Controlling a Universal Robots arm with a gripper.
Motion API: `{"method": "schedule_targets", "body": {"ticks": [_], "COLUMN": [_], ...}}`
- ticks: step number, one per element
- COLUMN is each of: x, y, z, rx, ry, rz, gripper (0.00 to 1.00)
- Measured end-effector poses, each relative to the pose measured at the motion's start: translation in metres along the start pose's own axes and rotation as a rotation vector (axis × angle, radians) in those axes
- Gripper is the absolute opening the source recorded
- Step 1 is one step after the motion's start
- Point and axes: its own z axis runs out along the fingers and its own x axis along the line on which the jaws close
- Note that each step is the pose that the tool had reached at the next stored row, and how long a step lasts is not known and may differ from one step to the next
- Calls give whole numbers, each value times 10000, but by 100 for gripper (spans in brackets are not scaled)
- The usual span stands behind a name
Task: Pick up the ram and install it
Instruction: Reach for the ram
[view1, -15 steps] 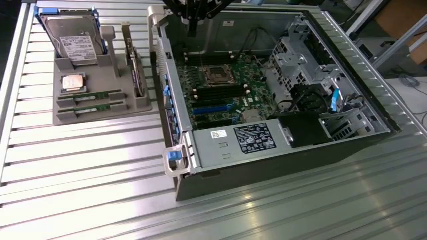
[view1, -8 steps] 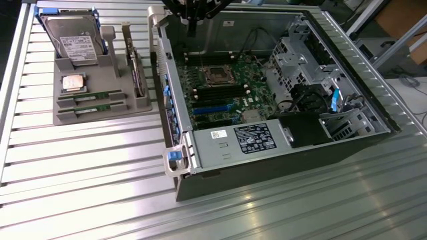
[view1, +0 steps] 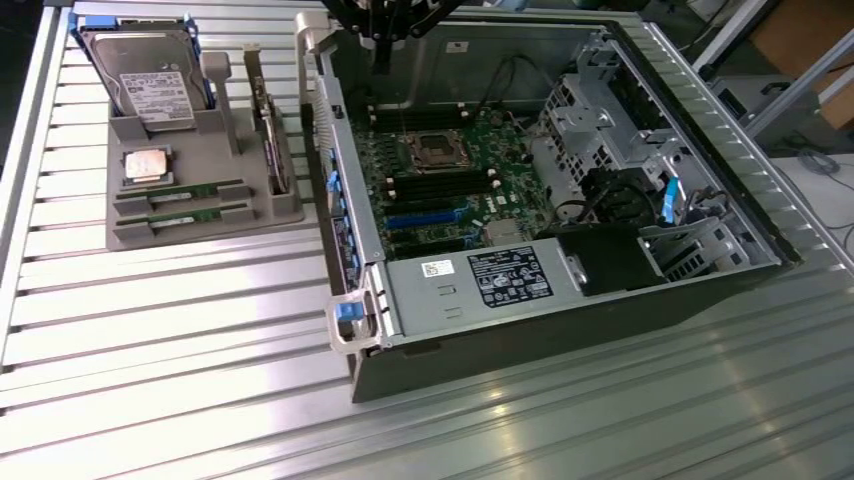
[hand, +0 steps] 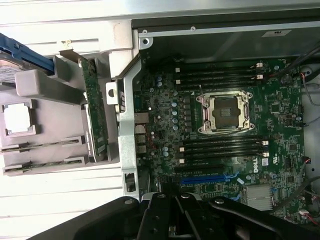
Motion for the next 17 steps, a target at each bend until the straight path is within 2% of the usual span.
{"method": "schedule_targets", "body": {"ticks": [17], "x": [27], "y": [-2], "z": [-1], "rx": [0], "ry": [1], "rz": [0], "gripper": [11]}}
